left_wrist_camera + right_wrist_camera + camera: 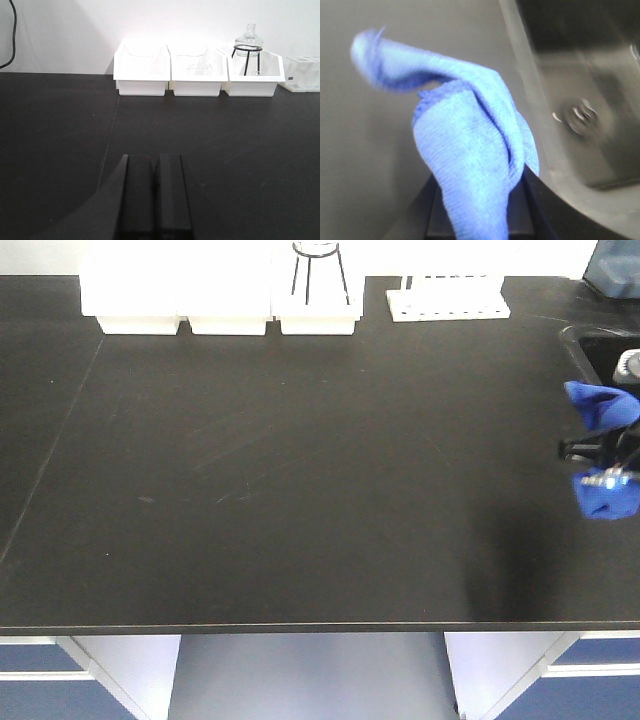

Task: Wipe right workspace with blue cloth
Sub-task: 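Lift the blue cloth off the bench with the right gripper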

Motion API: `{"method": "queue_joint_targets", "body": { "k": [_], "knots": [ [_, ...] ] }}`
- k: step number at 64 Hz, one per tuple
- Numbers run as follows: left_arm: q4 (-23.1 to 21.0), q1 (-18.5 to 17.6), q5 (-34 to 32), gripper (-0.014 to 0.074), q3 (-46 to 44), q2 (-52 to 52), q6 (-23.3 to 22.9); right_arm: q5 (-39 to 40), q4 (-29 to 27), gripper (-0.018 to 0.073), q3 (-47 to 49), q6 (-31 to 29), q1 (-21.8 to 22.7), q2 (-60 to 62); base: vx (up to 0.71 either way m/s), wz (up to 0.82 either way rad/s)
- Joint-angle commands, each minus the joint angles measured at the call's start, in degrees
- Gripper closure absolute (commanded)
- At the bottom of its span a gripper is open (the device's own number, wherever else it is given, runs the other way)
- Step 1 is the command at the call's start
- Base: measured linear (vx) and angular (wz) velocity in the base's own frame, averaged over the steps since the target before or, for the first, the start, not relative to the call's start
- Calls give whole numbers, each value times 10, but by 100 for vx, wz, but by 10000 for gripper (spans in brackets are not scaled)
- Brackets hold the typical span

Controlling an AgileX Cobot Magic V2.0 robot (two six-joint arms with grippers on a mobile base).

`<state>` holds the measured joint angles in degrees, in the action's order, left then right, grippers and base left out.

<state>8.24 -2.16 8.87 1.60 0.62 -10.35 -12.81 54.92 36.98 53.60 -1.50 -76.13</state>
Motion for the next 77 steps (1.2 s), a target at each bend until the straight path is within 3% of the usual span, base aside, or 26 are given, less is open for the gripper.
{"method": "queue_joint_targets", "body": {
  "k": [1,14,33,46,77],
  "knots": [
    [1,-3,-48,602,17,9,-5,16,-3,567,-34,-9,-38,73,0,0],
    [1,-3,-48,602,17,9,-5,0,-7,567,-120,-5,-101,220,0,0],
    [1,-3,-48,602,17,9,-5,-50,-18,567,-160,-5,-101,377,0,0],
    [1,-3,-48,602,17,9,-5,-86,-15,567,-165,-5,-101,421,0,0],
    [1,-3,-48,602,17,9,-5,-89,-13,567,-165,-5,-101,424,0,0]
  ]
}}
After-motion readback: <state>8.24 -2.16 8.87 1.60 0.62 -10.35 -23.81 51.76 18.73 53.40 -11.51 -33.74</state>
